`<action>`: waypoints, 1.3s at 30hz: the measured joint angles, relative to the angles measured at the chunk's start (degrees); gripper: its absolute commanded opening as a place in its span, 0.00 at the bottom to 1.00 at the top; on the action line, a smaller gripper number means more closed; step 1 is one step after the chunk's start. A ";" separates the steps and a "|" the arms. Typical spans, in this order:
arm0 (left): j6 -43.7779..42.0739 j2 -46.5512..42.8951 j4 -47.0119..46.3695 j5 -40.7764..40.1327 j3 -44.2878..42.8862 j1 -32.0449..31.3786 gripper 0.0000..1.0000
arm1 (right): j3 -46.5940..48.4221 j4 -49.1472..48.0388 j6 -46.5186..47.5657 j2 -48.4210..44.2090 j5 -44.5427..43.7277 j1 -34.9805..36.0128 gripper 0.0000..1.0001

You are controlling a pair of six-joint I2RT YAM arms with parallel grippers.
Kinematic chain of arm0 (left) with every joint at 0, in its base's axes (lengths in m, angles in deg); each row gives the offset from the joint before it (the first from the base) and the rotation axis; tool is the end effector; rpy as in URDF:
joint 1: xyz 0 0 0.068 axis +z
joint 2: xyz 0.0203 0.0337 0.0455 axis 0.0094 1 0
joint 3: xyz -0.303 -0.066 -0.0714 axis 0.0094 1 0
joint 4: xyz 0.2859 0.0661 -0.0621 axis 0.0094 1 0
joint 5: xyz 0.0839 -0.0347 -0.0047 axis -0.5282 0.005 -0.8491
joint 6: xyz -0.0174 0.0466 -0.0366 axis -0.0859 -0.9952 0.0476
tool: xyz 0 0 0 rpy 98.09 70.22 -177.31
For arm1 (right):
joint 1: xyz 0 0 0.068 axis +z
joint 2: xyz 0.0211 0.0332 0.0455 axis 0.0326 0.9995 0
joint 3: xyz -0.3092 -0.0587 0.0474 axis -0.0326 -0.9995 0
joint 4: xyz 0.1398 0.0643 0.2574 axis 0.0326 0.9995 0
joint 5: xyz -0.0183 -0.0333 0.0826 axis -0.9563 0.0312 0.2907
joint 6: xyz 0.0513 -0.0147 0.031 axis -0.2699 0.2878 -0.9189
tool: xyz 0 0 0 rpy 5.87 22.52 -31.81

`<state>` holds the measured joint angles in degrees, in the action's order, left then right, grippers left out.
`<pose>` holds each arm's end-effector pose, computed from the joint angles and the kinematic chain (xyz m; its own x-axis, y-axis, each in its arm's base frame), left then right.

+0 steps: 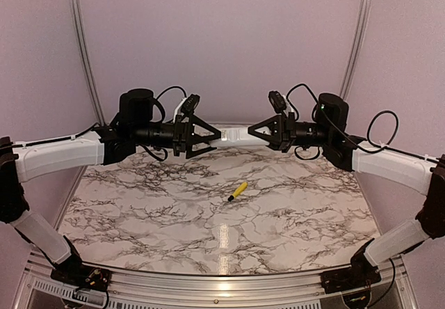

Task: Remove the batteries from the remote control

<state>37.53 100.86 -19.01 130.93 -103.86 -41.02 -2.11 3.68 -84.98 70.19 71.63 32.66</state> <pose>0.2768 -0.2904 0.3586 -0.8391 0.0371 -0.5428 0.5430 0.1179 -0.8314 0.2792 0.2111 0.3606 -0.8533 0.0409 -0.5199 -0.5174 0.0581 0.8538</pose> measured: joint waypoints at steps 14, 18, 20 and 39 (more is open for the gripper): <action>7.89 2.45 -8.72 2.60 0.00 0.00 0.57 | 0.00 -5.66 -3.56 1.20 0.52 1.25 0.00; 8.81 3.13 -9.90 2.99 0.00 0.00 0.53 | 0.00 -6.49 -3.78 1.70 0.61 1.36 0.00; 9.44 3.39 -10.34 2.99 0.00 0.00 0.51 | 0.00 -6.78 -3.78 2.08 0.63 1.53 0.00; 11.43 5.20 -12.52 3.89 0.00 -0.39 0.23 | 0.74 -8.50 -4.22 5.49 1.09 2.08 0.00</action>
<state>48.96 106.06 -31.54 134.82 -103.86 -41.42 -1.36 -4.82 -89.20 75.67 72.72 34.73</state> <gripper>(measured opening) 0.308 0.193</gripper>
